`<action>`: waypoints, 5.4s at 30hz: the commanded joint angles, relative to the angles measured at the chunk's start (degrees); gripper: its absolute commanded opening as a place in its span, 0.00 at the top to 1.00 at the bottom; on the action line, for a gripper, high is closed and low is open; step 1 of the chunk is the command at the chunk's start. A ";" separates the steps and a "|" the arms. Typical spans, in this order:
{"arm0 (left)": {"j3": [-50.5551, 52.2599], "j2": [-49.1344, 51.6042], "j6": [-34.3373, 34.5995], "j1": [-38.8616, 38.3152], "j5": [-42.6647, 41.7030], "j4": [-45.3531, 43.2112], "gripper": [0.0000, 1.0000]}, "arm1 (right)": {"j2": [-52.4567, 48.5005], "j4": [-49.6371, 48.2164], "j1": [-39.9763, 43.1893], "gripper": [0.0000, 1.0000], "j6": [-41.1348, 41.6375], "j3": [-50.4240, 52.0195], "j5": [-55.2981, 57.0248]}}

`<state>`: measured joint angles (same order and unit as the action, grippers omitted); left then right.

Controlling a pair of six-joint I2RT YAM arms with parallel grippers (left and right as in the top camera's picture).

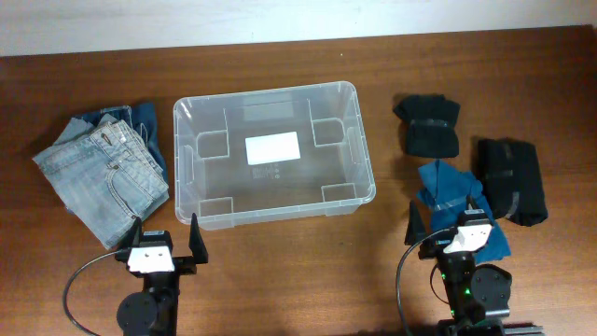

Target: Pack container

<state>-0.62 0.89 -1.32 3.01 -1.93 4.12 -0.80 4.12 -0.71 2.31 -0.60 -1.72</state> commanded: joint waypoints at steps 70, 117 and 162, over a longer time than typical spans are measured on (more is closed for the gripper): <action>-72.54 74.82 10.49 31.93 -28.02 44.96 0.01 | 0.48 0.35 0.46 0.02 -0.39 0.28 0.28; -56.22 106.16 -4.35 38.91 -41.57 13.11 0.33 | 0.48 0.35 0.46 0.02 -0.39 0.28 0.28; -67.73 86.95 9.46 37.86 -41.51 27.45 0.90 | 0.48 0.35 0.46 0.02 -0.37 0.28 0.28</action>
<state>-65.28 91.26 5.26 40.60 -42.76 32.40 -0.69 4.10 -0.71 2.33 -0.60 -1.69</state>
